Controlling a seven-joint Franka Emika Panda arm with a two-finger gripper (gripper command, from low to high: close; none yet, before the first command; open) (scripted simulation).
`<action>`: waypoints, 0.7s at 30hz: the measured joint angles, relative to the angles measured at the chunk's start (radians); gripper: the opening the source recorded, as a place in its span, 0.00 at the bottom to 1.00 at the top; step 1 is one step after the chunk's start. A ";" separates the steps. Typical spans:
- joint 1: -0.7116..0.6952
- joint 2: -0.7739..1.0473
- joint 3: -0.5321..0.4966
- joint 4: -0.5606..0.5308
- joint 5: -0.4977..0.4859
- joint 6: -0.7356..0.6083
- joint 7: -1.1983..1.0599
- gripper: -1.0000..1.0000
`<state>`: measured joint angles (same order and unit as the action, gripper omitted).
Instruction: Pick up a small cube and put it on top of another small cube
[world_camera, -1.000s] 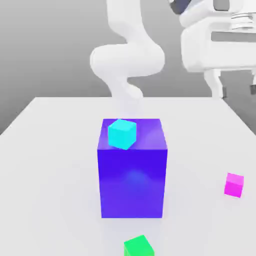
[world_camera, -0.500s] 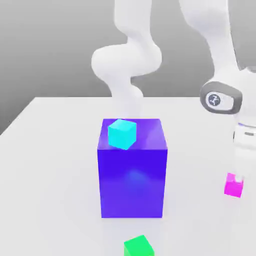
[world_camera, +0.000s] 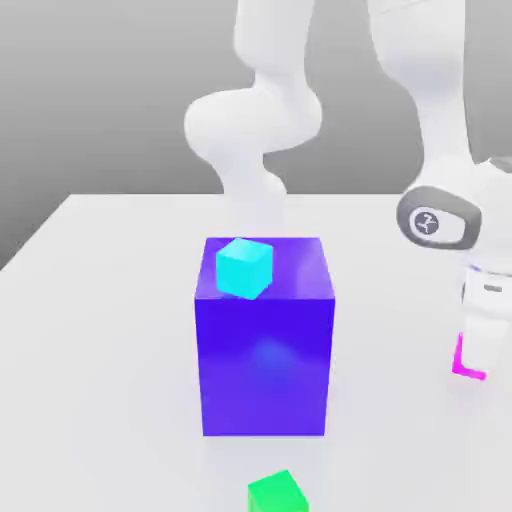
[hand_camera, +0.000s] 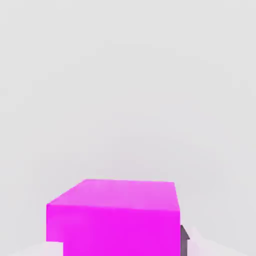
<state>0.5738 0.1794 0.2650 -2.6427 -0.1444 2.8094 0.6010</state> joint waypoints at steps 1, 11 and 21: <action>-0.015 -0.004 0.001 0.014 0.012 -0.023 -0.027 0.00; -0.199 0.016 -0.050 0.121 0.044 -0.126 -0.416 0.00; -0.380 0.036 -0.107 0.220 0.068 -0.209 -0.821 0.00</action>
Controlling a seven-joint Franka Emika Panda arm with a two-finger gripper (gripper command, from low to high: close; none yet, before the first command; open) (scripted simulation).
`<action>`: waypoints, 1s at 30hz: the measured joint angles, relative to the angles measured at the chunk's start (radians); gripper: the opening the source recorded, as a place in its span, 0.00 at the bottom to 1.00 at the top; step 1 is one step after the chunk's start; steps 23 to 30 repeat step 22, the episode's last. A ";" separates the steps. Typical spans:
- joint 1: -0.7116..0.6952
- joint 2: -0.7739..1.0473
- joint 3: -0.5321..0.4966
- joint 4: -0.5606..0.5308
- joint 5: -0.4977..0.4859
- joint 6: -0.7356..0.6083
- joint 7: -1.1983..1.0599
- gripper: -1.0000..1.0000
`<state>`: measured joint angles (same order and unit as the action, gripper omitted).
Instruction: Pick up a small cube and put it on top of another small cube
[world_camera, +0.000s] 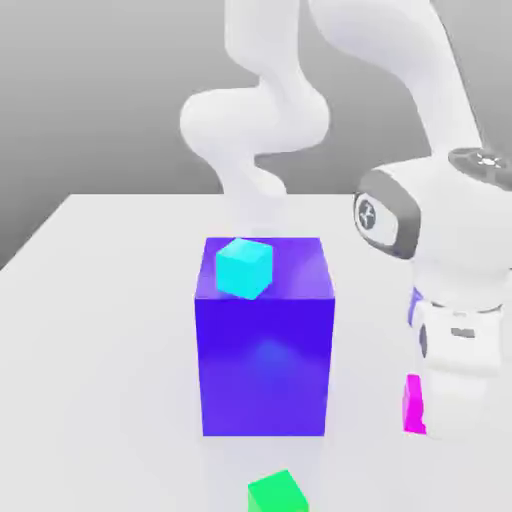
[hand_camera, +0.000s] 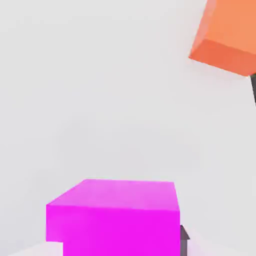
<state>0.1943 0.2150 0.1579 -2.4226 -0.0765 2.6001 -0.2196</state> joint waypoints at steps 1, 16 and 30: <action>-0.017 0.001 -0.006 0.008 0.003 -0.007 -0.041 0.00; -0.242 0.013 -0.064 0.057 0.035 -0.011 -0.595 0.00; -0.235 0.126 -0.078 0.056 0.013 0.104 -0.589 1.00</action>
